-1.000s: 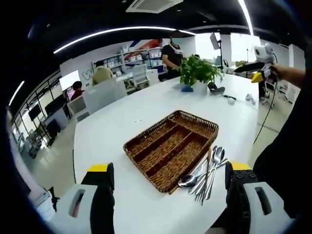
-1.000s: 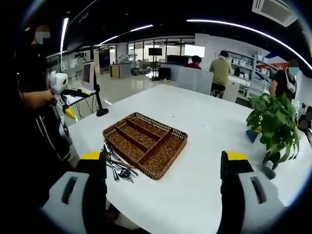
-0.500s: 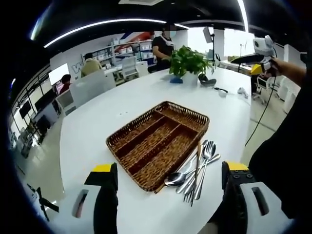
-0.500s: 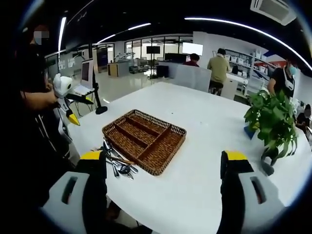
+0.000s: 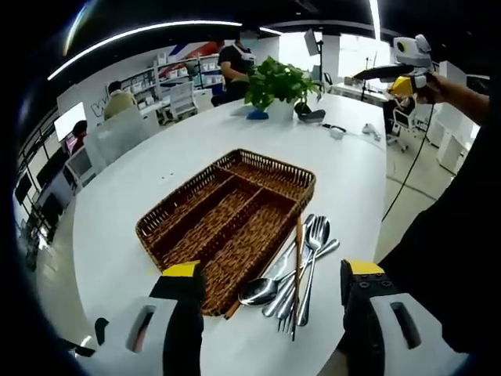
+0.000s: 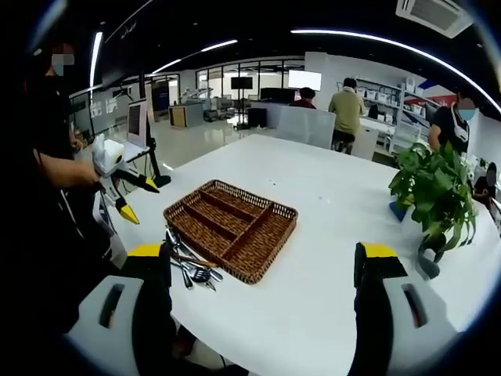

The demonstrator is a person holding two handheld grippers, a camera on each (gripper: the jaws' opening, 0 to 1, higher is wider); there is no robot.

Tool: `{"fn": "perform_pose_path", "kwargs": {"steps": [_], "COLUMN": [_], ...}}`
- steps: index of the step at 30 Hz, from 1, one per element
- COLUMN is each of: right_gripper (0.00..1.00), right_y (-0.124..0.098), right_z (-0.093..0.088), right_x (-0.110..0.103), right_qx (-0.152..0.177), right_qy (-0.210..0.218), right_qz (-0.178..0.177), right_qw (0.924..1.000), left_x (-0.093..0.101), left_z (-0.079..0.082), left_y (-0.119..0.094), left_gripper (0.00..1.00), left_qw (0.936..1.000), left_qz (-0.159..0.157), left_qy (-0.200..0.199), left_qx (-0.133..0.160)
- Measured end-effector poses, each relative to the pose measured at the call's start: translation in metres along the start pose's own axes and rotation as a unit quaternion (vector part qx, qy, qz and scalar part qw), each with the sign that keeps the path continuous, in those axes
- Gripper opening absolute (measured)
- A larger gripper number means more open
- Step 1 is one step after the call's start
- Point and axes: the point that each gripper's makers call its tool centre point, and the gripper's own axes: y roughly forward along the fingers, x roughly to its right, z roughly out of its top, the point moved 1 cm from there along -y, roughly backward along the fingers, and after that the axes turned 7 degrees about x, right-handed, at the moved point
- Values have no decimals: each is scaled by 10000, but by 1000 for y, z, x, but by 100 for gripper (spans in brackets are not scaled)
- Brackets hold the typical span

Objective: Arrange the knives, forks, and spoons in their matching storage slots by inserting each utensil handle-first until every utensil is classified and aligned in the correct compartment

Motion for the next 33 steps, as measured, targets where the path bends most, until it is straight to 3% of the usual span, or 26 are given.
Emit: {"fn": "perform_pose_path", "kwargs": {"steps": [10, 13, 18, 25, 28, 33], "right_gripper": [100, 100, 100, 100, 100, 100], "right_y": [5, 7, 11, 16, 14, 12], "right_z": [2, -1, -6, -10, -9, -11], "right_x": [-6, -6, -3, 6, 9, 15], "right_qx": [-43, -26, -29, -51, -68, -61], "right_qy": [-33, -50, 12, -4, -16, 31], "right_qz": [-135, -84, 22, 40, 50, -8], "right_qw": [9999, 9999, 10000, 10000, 10000, 10000], "left_x": [11, 12, 16, 24, 28, 31], "left_z": [8, 8, 4, -19, -33, -40], "left_y": [23, 28, 38, 60, 66, 70], "left_gripper": [68, 65, 60, 50, 47, 44], "left_qw": [9988, 9985, 9990, 9983, 9964, 9956], "left_qz": [-451, -439, -395, -427, -507, -567], "left_qy": [186, 321, 160, -41, 38, 2], "left_qx": [-2, -71, -167, -393, -674, -746]}}
